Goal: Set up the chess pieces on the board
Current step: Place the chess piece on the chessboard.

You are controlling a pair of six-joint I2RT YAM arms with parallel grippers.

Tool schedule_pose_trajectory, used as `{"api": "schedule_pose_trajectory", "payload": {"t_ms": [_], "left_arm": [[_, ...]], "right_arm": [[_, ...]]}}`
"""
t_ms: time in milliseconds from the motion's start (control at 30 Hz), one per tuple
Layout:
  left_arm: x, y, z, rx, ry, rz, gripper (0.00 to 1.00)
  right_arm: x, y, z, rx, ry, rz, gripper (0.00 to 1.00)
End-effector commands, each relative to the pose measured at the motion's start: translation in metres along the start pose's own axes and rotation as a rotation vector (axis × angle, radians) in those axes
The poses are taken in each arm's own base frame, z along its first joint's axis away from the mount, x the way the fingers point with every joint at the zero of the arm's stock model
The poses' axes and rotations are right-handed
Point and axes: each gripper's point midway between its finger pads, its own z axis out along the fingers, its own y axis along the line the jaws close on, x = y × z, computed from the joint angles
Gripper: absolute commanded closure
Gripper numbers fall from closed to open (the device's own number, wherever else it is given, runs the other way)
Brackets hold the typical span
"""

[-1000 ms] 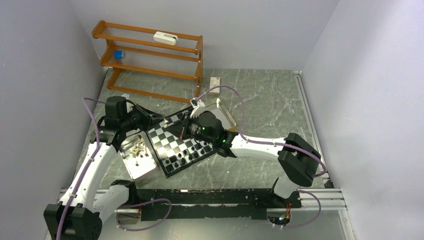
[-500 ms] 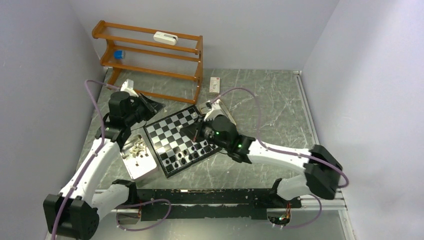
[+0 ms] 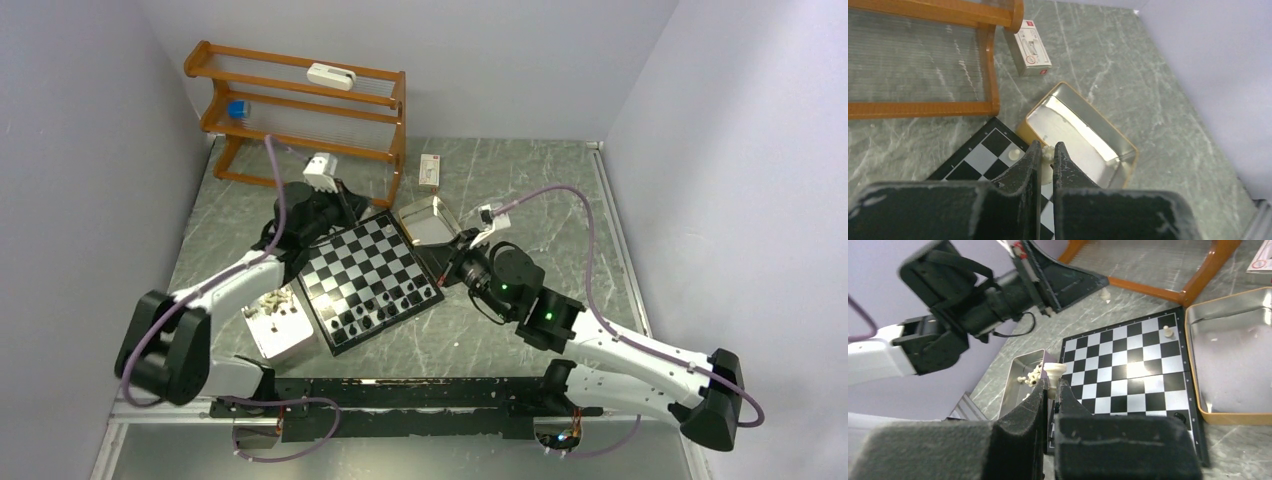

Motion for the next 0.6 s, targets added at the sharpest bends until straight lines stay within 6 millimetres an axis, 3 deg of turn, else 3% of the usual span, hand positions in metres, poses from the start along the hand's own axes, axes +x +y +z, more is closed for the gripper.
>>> {"api": "schedule_pose_trajectory", "payload": {"t_ms": [0,267,433,567], "left_arm": [[0.003,0.005,0.033,0.006,-0.092,0.123,0.95],[0.028,0.025,0.058,-0.028,-0.129,0.156,0.95],[0.055,0.040,0.074,-0.054,-0.061,0.156,0.95],[0.065,0.043,0.087,-0.050,-0.036,0.153,0.95]], "right_arm": [[-0.004,-0.019,-0.010,0.076,-0.014,-0.052,1.00],[-0.010,-0.021,-0.016,0.088,-0.014,-0.084,1.00],[-0.013,-0.019,-0.016,0.088,-0.016,-0.088,1.00],[-0.018,-0.017,-0.016,0.085,-0.028,-0.085,1.00]]}}
